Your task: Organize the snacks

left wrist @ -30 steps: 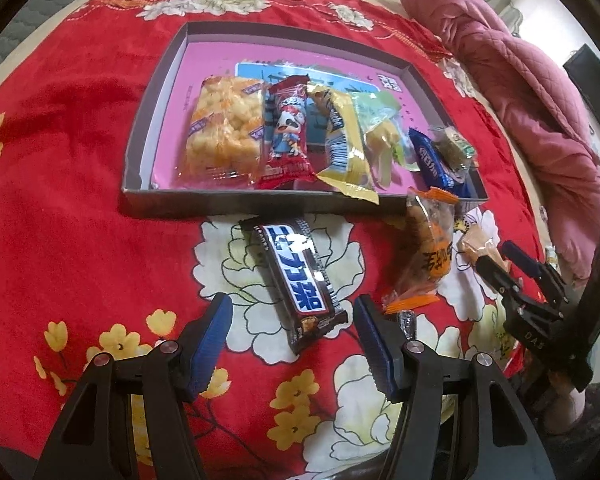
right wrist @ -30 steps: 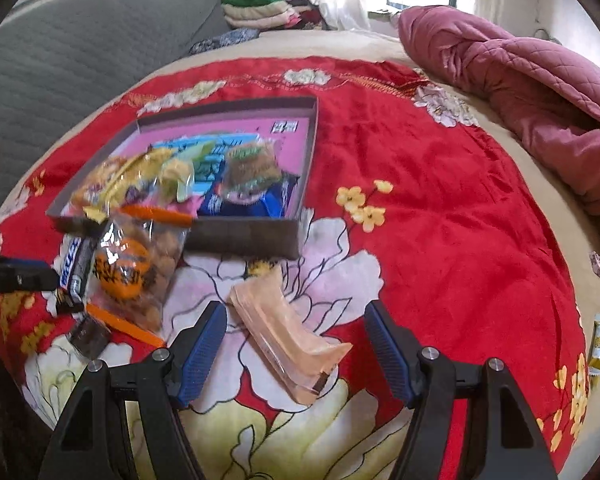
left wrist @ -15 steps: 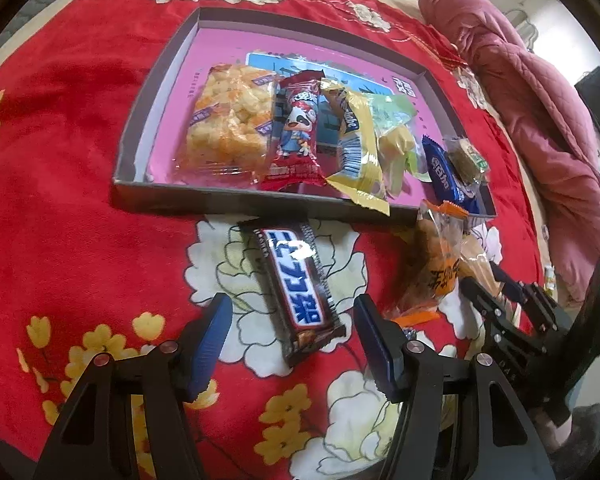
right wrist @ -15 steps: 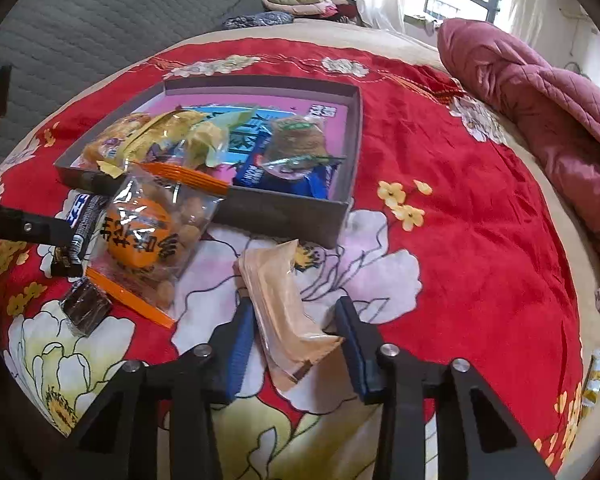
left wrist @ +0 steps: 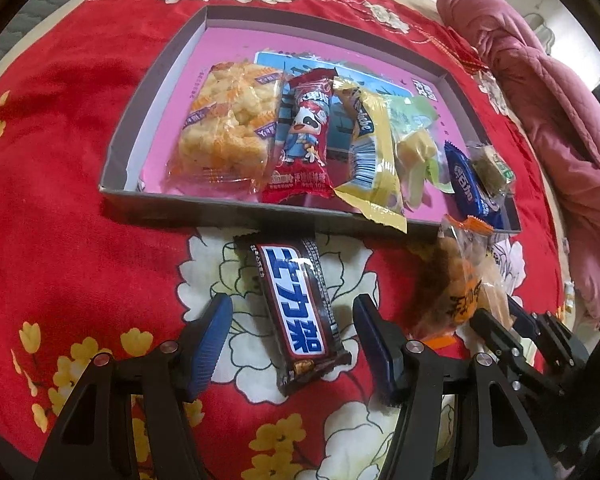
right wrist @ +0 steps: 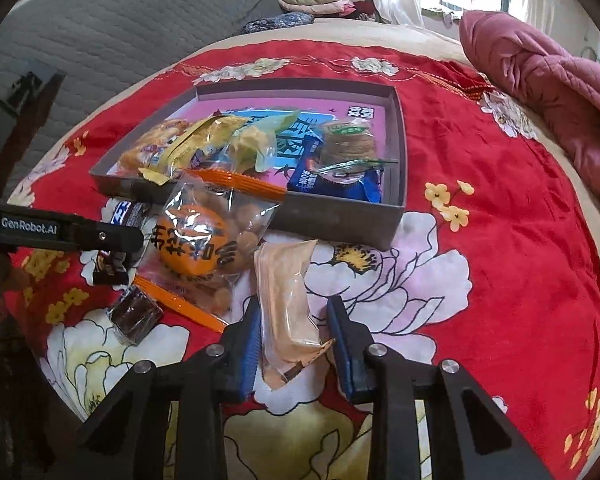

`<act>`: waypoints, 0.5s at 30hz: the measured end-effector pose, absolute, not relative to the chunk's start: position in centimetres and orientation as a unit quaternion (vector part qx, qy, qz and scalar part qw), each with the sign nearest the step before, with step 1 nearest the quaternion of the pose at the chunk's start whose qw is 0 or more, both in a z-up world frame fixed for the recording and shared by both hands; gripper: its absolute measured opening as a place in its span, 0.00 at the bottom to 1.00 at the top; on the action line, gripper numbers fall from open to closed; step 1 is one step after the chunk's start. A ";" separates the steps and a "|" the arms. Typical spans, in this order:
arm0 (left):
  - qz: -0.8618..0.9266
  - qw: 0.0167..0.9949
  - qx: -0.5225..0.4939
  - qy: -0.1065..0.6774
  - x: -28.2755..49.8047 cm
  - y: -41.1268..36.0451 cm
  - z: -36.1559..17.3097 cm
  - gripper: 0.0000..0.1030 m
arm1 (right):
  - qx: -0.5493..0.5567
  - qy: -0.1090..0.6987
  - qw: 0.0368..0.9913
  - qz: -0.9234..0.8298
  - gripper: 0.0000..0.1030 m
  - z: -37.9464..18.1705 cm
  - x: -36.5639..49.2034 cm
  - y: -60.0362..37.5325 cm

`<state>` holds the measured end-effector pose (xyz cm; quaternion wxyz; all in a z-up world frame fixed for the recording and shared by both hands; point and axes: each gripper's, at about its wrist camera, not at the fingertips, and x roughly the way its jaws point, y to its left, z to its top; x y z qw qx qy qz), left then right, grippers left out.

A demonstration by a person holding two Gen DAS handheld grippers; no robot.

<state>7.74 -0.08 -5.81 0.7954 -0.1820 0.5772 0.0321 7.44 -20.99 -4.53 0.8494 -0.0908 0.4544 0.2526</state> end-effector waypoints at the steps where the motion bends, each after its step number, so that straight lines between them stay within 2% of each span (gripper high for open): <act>1: 0.035 0.796 -0.179 0.577 7.8 -0.1 -5.8 0.57 | -0.083 0.456 0.850 0.251 0.31 -4.5 7.5 -21.2; 2: 0.037 0.797 -0.176 0.576 7.8 -0.1 -5.8 0.49 | -0.077 0.457 0.850 0.250 0.31 -4.5 7.7 -21.4; 6: 0.028 0.797 -0.185 0.574 8.0 0.1 -5.9 0.34 | -0.052 0.460 0.852 0.244 0.31 -4.3 8.0 -22.2; 15: 0.017 0.803 -0.180 0.568 7.3 -0.1 -5.2 0.33 | -0.013 0.457 0.856 0.244 0.31 -3.6 8.0 -23.3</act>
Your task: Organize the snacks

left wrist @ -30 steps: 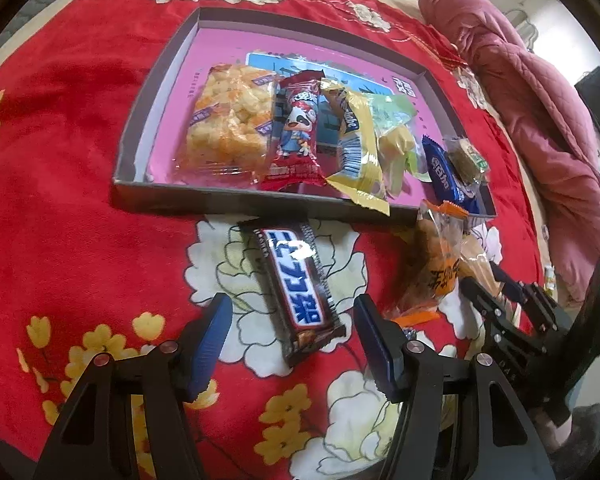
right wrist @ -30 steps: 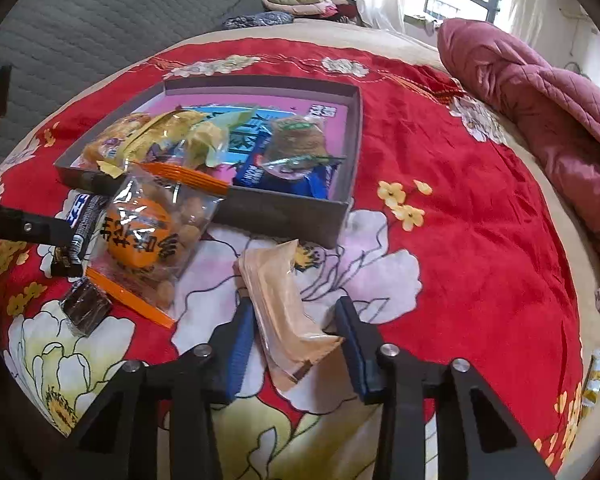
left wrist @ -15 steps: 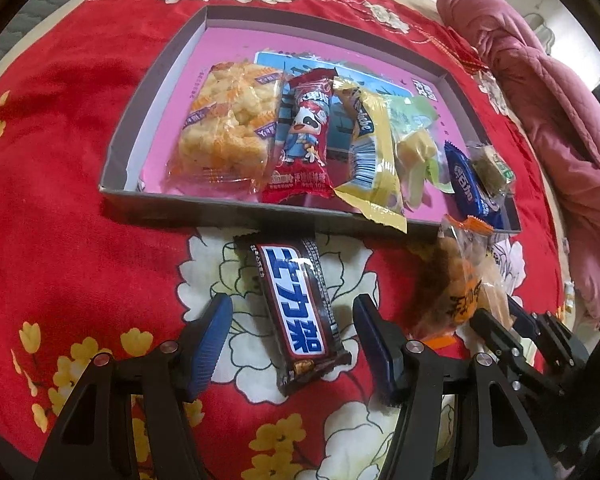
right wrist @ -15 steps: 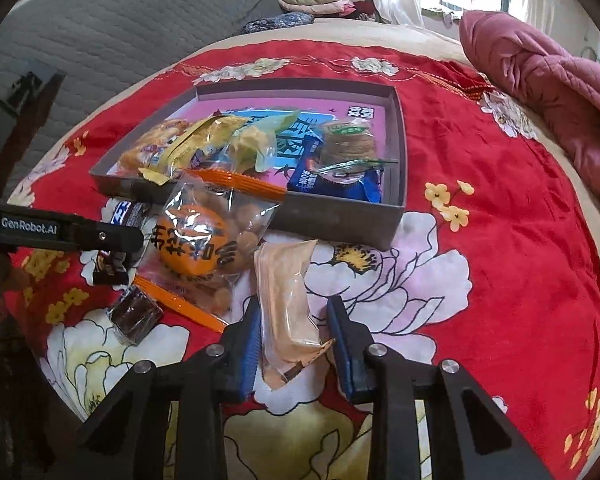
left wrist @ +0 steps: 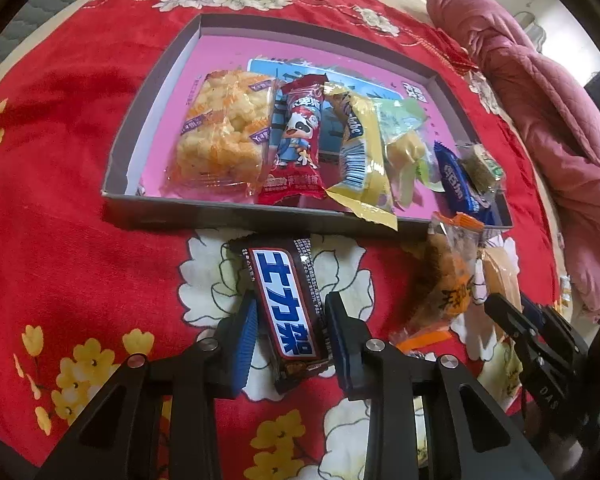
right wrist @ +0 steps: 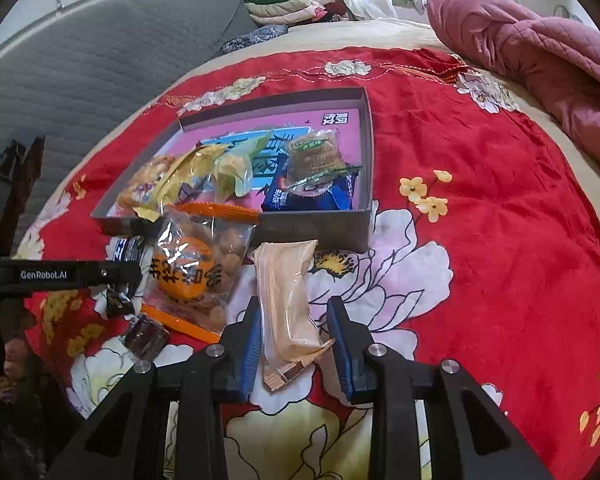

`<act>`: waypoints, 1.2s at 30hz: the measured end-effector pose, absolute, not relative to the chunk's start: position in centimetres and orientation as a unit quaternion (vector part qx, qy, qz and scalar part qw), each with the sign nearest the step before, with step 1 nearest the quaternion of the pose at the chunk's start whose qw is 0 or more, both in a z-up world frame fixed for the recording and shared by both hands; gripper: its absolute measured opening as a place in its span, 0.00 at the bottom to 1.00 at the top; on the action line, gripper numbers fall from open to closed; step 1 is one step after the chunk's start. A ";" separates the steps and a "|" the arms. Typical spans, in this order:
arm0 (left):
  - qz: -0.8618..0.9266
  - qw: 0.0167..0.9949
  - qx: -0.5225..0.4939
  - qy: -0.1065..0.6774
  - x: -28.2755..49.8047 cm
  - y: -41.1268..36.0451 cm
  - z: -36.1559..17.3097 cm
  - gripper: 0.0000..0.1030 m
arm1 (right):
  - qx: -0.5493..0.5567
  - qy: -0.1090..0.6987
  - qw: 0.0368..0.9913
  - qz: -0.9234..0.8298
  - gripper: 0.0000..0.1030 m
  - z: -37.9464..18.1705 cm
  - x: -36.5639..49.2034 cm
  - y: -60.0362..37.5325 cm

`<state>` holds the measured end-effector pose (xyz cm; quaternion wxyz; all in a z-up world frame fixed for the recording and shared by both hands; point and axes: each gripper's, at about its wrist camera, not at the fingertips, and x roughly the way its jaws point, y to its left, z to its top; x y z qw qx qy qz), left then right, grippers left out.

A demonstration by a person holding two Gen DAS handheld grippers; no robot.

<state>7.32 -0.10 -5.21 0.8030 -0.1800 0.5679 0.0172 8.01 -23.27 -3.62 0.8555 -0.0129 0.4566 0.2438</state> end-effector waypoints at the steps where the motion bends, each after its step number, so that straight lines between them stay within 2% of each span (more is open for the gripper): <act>1: 0.015 0.803 -0.181 0.568 7.1 -0.1 -5.1 0.33 | -0.009 0.456 0.856 0.245 0.31 -3.5 8.0 -23.4; 36: 0.011 0.849 -0.166 0.501 6.6 1.1 0.9 0.33 | 0.026 0.379 0.881 0.283 0.31 0.9 7.9 -20.4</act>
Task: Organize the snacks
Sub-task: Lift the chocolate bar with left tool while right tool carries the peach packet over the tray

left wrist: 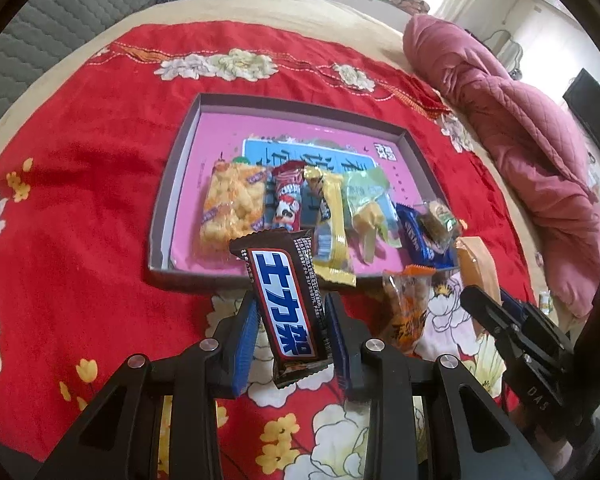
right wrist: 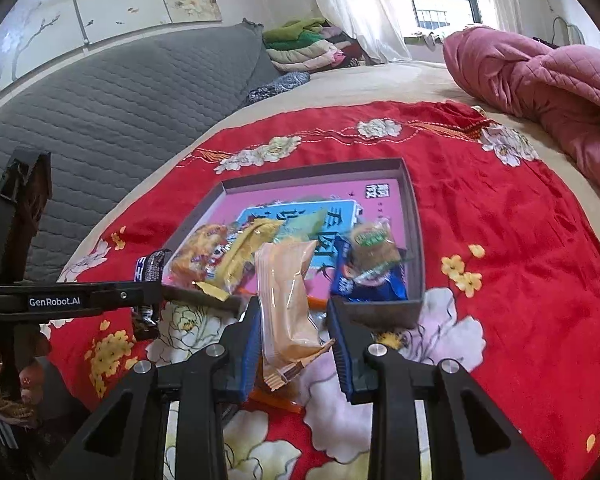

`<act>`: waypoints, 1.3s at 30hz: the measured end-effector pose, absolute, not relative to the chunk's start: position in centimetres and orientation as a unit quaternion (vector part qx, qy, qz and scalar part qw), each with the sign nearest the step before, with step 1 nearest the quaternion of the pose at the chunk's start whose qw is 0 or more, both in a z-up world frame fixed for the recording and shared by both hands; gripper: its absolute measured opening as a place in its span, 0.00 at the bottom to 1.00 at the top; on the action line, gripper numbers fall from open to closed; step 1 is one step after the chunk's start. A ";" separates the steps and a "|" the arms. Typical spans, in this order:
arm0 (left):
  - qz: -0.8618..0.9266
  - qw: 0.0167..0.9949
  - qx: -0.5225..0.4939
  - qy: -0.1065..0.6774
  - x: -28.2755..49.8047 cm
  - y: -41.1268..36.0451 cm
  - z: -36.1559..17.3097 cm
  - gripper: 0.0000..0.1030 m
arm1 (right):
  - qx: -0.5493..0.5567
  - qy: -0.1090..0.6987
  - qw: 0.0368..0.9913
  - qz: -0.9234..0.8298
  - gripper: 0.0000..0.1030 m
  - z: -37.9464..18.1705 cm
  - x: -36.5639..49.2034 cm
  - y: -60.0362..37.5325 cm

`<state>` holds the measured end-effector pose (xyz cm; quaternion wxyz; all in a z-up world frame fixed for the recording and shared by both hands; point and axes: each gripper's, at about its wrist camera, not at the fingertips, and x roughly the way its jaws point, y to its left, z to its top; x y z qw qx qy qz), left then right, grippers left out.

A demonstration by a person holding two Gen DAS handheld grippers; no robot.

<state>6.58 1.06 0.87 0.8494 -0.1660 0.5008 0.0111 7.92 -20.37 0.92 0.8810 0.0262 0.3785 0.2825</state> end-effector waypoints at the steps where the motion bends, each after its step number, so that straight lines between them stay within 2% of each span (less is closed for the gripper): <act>1: 0.011 0.850 -0.167 0.500 6.7 1.1 0.9 0.33 | 0.027 0.378 0.881 0.284 0.31 1.0 8.0 -20.2; 24: 0.027 0.857 -0.182 0.481 9.2 2.6 1.3 0.33 | 0.031 0.365 0.888 0.279 0.31 1.2 10.0 -17.9; 26: 0.028 0.858 -0.183 0.480 9.4 2.6 1.4 0.30 | 0.030 0.364 0.888 0.279 0.31 1.1 10.1 -17.7; 39: 0.033 0.852 -0.182 0.490 11.5 2.8 -0.3 0.26 | 0.032 0.369 0.887 0.277 0.31 0.4 11.2 -17.3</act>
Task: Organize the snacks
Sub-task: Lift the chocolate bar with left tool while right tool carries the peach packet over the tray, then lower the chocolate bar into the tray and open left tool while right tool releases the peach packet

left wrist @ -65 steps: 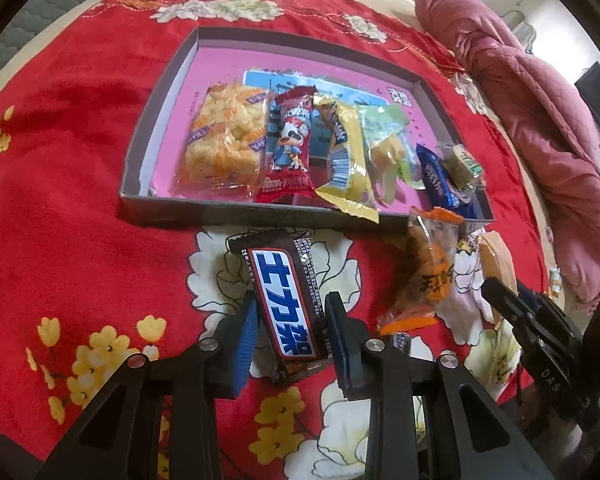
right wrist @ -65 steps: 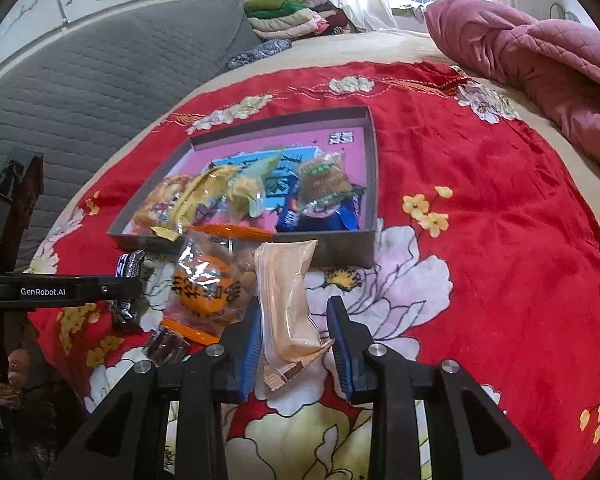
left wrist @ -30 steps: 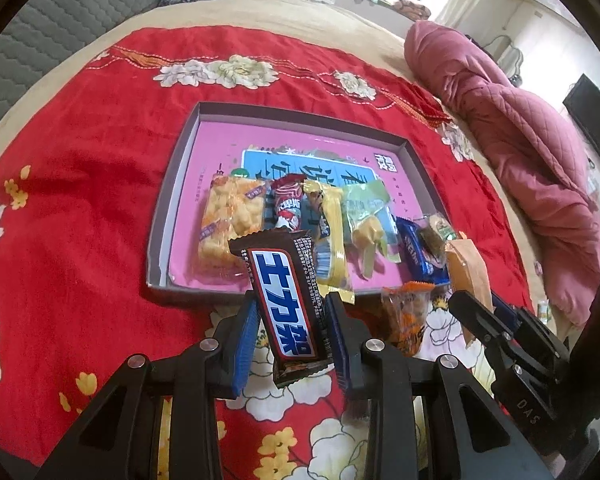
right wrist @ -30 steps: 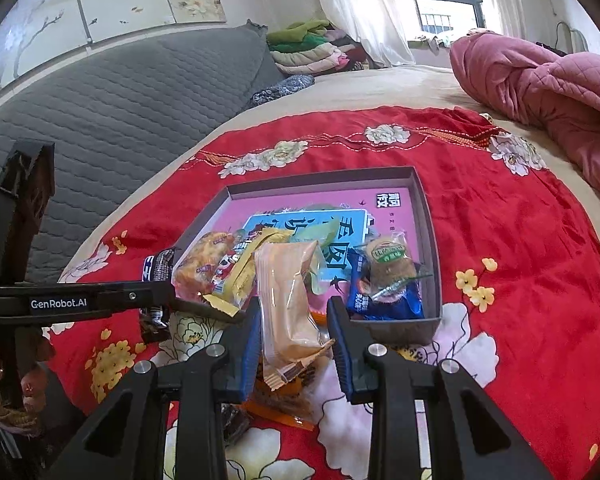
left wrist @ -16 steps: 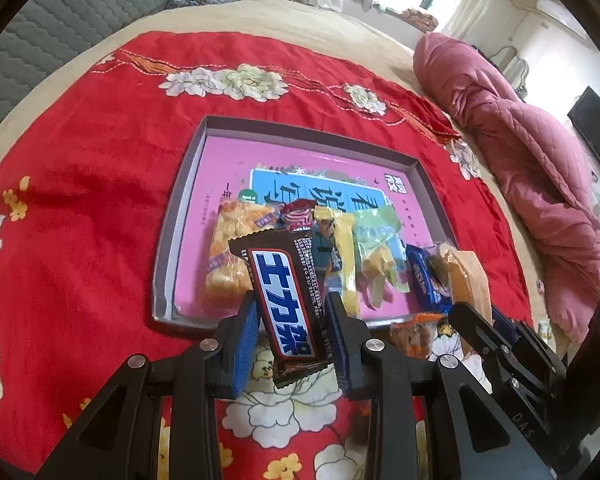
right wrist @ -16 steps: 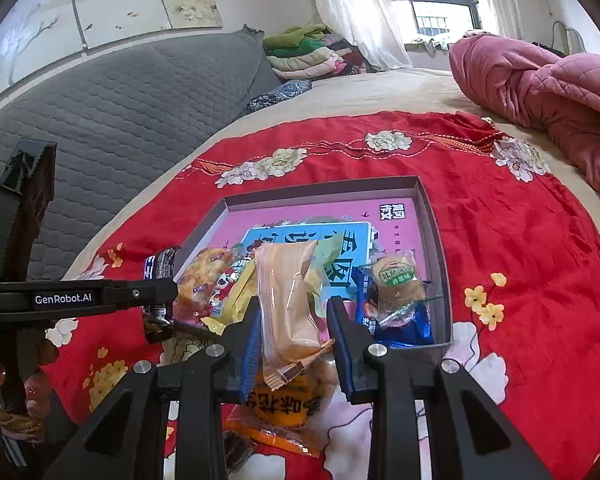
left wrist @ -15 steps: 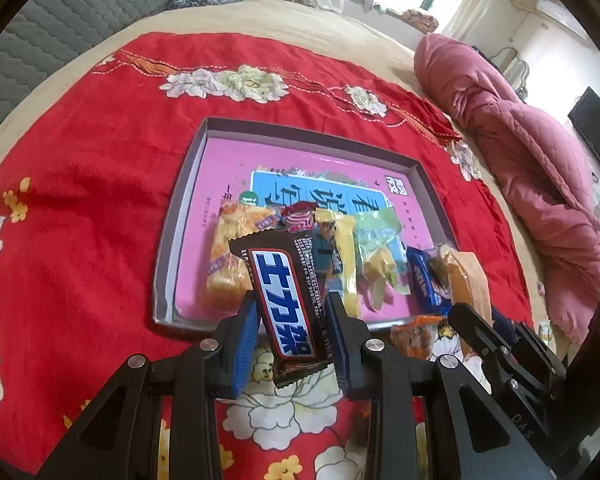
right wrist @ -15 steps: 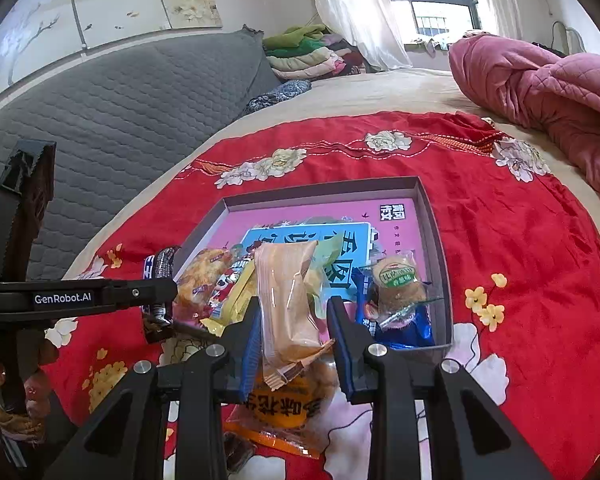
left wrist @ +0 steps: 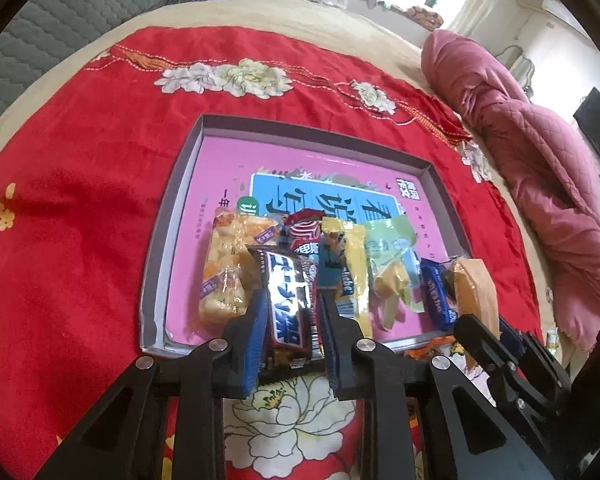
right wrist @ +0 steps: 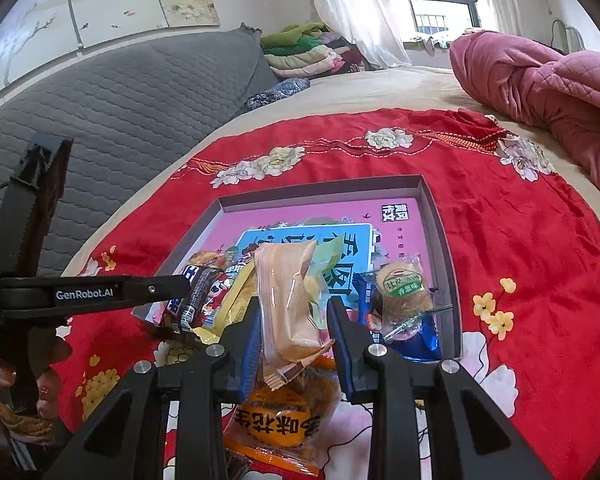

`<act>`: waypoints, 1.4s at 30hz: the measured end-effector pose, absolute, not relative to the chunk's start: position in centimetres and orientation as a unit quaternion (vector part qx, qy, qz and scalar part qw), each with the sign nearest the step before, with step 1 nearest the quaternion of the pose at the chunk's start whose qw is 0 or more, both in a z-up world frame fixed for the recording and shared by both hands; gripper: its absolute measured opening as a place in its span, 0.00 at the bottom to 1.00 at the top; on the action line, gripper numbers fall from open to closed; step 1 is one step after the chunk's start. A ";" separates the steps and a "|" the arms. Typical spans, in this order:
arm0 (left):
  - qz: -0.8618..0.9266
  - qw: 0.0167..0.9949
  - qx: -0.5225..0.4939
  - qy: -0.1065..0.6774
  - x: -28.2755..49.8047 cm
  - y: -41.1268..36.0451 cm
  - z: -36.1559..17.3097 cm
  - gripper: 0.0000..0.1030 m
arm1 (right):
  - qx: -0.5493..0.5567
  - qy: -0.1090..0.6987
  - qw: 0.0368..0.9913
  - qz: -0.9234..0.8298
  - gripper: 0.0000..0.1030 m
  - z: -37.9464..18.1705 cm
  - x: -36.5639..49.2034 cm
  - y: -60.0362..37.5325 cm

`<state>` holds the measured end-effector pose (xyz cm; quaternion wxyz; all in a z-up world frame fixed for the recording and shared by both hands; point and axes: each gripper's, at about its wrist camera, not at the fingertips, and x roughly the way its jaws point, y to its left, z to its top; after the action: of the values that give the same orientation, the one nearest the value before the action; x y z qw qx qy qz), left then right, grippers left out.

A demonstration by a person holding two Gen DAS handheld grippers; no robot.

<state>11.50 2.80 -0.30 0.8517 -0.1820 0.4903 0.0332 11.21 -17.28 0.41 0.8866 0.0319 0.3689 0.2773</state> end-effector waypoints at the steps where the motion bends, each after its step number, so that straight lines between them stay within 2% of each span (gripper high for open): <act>1: 0.035 0.851 -0.181 0.492 11.6 2.9 -0.5 0.26 | 0.032 0.369 0.886 0.277 0.31 0.4 11.2 -17.2; 42: 0.033 0.851 -0.189 0.489 14.8 4.0 -2.0 0.24 | 0.005 0.390 0.892 0.228 0.33 -2.5 14.6 -15.5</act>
<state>14.82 4.01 -2.05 0.8512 -0.1886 0.4886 0.0332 14.61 -15.49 -2.46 0.8923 0.0051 0.3897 0.2278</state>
